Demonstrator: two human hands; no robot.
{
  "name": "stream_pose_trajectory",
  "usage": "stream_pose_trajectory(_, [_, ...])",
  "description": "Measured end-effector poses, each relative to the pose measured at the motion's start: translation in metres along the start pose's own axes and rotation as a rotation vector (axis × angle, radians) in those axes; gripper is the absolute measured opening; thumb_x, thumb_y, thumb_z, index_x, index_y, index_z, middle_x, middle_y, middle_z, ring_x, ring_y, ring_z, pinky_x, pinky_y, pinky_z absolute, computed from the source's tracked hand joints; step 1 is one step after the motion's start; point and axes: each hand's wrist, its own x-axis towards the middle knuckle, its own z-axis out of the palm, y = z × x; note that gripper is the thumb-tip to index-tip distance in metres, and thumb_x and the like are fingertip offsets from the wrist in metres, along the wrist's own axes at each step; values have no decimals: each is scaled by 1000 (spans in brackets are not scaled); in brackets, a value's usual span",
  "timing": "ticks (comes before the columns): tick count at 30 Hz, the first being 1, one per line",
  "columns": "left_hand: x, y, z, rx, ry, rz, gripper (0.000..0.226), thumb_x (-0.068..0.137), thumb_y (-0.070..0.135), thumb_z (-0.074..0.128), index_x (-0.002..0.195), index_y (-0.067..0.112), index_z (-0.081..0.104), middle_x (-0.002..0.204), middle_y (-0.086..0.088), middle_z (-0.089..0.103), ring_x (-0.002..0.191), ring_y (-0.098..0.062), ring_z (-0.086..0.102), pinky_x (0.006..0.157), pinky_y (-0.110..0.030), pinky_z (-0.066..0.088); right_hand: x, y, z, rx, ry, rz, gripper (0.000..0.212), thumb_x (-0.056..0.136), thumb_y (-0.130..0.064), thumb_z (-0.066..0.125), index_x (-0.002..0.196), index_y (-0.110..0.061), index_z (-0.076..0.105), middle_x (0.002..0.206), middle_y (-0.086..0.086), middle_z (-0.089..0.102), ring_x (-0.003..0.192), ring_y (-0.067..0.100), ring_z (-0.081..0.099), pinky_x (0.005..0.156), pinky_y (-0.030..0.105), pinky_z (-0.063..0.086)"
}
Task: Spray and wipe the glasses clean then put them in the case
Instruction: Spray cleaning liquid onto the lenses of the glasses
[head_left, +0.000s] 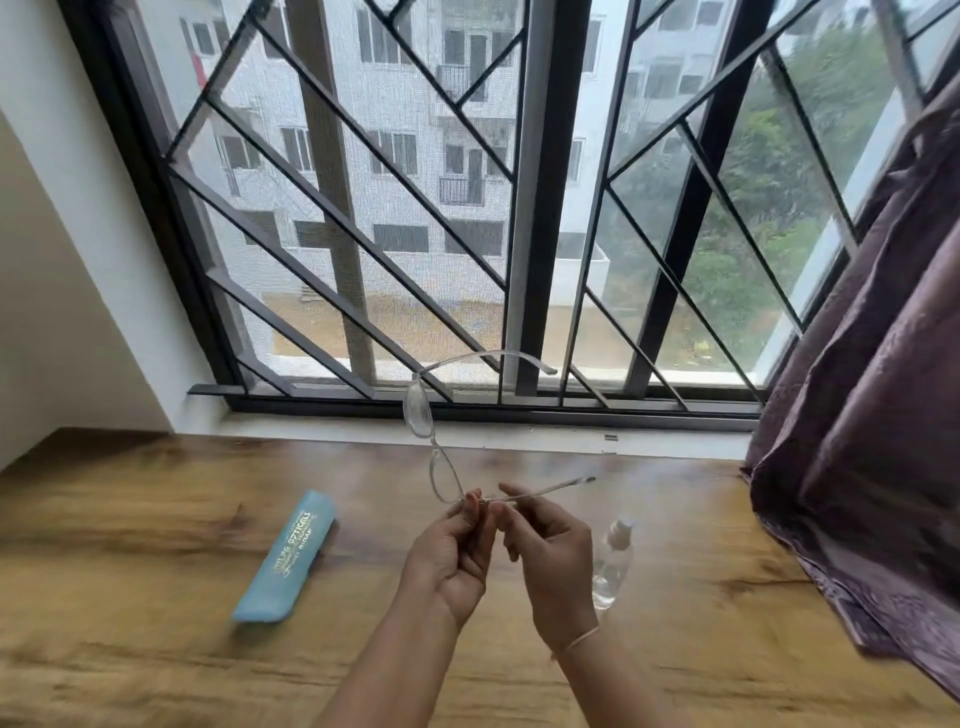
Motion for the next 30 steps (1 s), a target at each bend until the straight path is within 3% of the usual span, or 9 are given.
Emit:
stream_pose_trajectory(4, [-3, 1, 2, 27, -31, -57, 14, 86, -1, 52, 74, -1, 59, 53, -10, 66, 45, -15, 65, 45, -19, 53, 5, -4, 0, -8, 21, -48, 23, 78, 3, 67, 71, -19, 73, 51, 1, 59, 46, 14, 47, 45, 27, 39])
stream_pose_trajectory(7, [-1, -1, 2, 66, -64, -57, 12, 85, -5, 51, 77, -5, 61, 59, -13, 68, 50, -16, 67, 48, -20, 55, 6, -6, -2, -142, 54, -166, 30, 80, 2, 66, 65, -24, 69, 51, -2, 61, 46, 10, 52, 47, 27, 42])
stream_pose_trajectory(11, [0, -2, -8, 241, -128, -39, 19, 82, -15, 48, 87, -12, 65, 75, -19, 70, 64, -20, 70, 56, -22, 57, 14, -10, -8, -307, 110, -284, 11, 76, -21, 65, 68, -27, 66, 53, -7, 62, 47, 9, 55, 49, 31, 47])
stream_pose_trajectory(13, [2, 4, -15, 303, -76, 16, 20, 83, -18, 45, 95, -14, 60, 74, -20, 70, 63, -22, 70, 58, -23, 58, 19, -12, -14, -359, 112, -322, 8, 76, -23, 64, 69, -26, 67, 53, -5, 62, 47, 12, 56, 48, 36, 49])
stream_pose_trajectory(16, [5, 33, -25, 314, 71, 282, 21, 87, -16, 42, 92, -5, 60, 78, -15, 67, 61, -18, 67, 59, -19, 56, 25, -15, -23, -418, 116, -364, 7, 76, -19, 64, 71, -18, 70, 52, -2, 62, 47, 14, 58, 46, 38, 50])
stream_pose_trajectory(18, [0, 59, -28, 380, 111, 544, 23, 88, -10, 46, 91, 5, 64, 84, -6, 68, 73, -16, 65, 64, -14, 55, 27, -17, -28, -432, 122, -384, 7, 76, -19, 65, 71, -17, 70, 52, -2, 62, 47, 13, 58, 46, 35, 50])
stream_pose_trajectory(21, [-19, 90, -18, 711, 74, 881, 29, 82, -4, 61, 109, 5, 65, 95, 5, 69, 92, -8, 63, 80, -10, 50, 31, -20, -31, -451, 115, -418, 7, 76, -17, 65, 73, -15, 70, 53, -3, 61, 47, 11, 57, 47, 29, 49])
stream_pose_trajectory(24, [-31, 102, -1, 1119, -8, 1080, 42, 75, -4, 70, 114, 10, 64, 108, 6, 65, 93, 6, 62, 89, -13, 47, 34, -20, -33, -455, 89, -441, 7, 77, -14, 64, 74, -16, 70, 53, -3, 60, 47, 11, 56, 47, 27, 47])
stream_pose_trajectory(30, [-31, 103, 12, 1433, -144, 1367, 25, 67, -14, 71, 83, 4, 74, 78, 3, 71, 71, 13, 63, 68, -1, 43, 39, -30, -29, -561, 53, -552, 10, 75, -8, 64, 66, -11, 68, 58, -21, 56, 52, 4, 55, 53, 20, 47])
